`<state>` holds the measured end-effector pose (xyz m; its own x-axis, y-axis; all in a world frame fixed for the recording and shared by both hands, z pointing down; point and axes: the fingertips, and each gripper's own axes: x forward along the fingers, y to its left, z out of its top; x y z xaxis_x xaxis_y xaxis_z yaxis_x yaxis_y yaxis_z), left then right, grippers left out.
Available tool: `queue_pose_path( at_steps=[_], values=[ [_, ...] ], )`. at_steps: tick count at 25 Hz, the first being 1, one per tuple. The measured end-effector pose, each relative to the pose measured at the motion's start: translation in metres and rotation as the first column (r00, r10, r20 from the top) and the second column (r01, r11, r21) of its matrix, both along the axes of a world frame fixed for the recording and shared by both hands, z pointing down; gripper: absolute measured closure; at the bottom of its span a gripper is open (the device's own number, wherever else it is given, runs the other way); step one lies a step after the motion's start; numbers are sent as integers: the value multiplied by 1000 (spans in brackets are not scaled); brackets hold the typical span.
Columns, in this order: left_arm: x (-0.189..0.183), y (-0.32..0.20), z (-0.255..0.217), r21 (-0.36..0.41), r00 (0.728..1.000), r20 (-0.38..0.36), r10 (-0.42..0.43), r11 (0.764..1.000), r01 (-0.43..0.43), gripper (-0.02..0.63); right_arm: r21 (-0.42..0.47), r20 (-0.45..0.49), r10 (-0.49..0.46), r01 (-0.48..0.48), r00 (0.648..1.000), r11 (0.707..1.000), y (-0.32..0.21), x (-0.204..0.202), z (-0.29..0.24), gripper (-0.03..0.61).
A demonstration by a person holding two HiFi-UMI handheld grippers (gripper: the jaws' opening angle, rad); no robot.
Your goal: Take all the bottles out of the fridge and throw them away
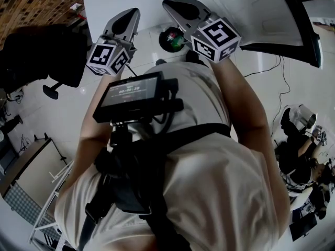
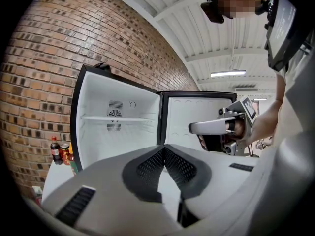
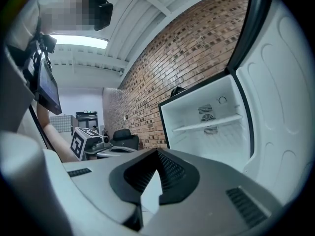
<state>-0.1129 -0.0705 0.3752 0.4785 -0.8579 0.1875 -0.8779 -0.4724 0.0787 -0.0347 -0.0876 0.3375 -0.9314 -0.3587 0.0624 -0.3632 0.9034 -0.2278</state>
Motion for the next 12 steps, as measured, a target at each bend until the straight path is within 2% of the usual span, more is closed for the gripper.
queue_pose_path(
  at_steps=[12],
  values=[
    [-2,-11,2,0,1000,10,12,1000,-12,614,-1,-3,4,-4,1000,1000,-11,-4,2,577]
  ],
)
